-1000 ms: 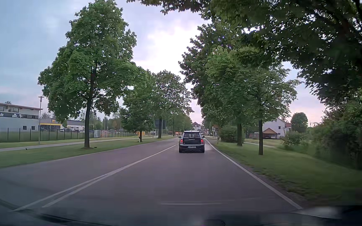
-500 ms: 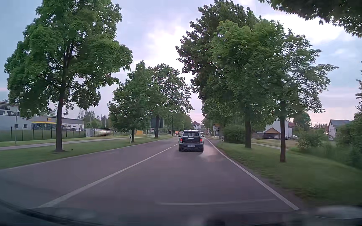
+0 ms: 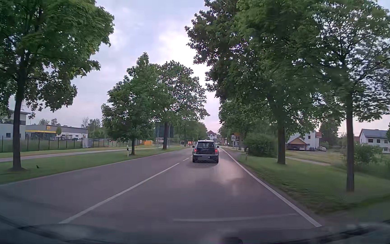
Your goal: Follow the waypoints while adhering to traffic rules and regulations
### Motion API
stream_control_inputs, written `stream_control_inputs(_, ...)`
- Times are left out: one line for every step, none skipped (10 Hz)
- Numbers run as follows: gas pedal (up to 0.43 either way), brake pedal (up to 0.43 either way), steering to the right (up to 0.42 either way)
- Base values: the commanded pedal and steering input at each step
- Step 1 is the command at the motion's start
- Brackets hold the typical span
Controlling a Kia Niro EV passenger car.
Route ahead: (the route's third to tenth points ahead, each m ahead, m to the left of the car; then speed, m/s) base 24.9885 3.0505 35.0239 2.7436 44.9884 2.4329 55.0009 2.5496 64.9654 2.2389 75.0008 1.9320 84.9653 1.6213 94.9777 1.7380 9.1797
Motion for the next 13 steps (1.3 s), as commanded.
stream_control_inputs(0.157,0.000,0.005)
stream_control_inputs(0.157,0.000,0.005)
stream_control_inputs(0.157,0.000,0.005)
stream_control_inputs(0.157,0.000,0.005)
stream_control_inputs(0.157,0.000,0.005)
stream_control_inputs(0.157,0.000,0.005)
stream_control_inputs(0.157,0.000,0.005)
stream_control_inputs(0.169,0.000,0.005)
stream_control_inputs(0.169,0.000,0.005)
stream_control_inputs(0.169,0.000,0.005)
stream_control_inputs(0.169,0.000,0.005)
stream_control_inputs(0.177,0.000,0.005)
stream_control_inputs(0.197,0.000,0.005)
